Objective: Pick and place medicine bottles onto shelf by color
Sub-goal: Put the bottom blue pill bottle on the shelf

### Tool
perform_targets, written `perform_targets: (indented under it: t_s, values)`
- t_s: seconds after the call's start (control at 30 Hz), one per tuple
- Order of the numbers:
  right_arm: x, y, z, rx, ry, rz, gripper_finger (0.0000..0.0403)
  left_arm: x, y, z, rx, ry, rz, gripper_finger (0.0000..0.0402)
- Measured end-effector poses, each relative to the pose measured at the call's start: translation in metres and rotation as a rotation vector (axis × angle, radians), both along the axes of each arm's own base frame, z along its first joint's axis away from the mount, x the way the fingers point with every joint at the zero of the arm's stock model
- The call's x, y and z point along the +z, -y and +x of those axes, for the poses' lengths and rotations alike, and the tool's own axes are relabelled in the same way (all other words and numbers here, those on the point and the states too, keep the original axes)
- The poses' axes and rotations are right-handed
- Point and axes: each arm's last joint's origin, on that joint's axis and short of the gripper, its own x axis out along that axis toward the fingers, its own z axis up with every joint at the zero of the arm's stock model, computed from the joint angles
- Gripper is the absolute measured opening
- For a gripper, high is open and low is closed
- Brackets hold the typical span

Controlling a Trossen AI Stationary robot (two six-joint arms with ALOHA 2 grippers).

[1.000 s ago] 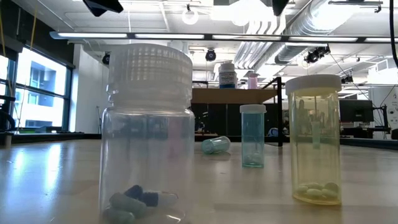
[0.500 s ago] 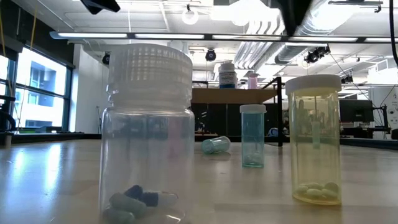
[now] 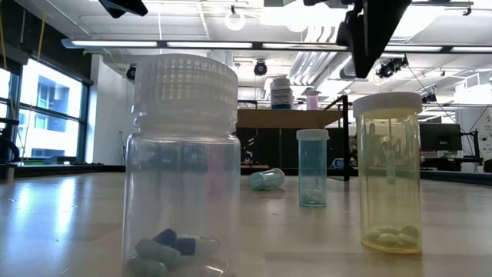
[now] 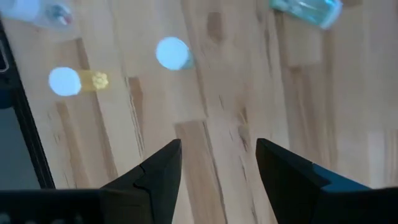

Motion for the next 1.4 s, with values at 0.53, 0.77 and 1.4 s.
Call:
perform_targets:
  t_s: [0.53, 0.77, 1.4]
  values:
    - [-0.042, -0.014, 0.013, 0.074, 0.251, 0.039, 0.0197, 0.0, 0.0, 0.0, 0.004, 0.001, -0.007, 0.0243]
    - [-0.06, -0.016, 0.014, 0.078, 0.334, 0.075, 0.0197, 0.0, 0.0, 0.0, 0.004, 0.001, -0.007, 0.0243]
    - [-0.092, -0.018, 0.021, 0.095, 0.351, 0.071, 0.0197, 0.0, 0.0, 0.0, 0.011, 0.004, -0.013, 0.0243]
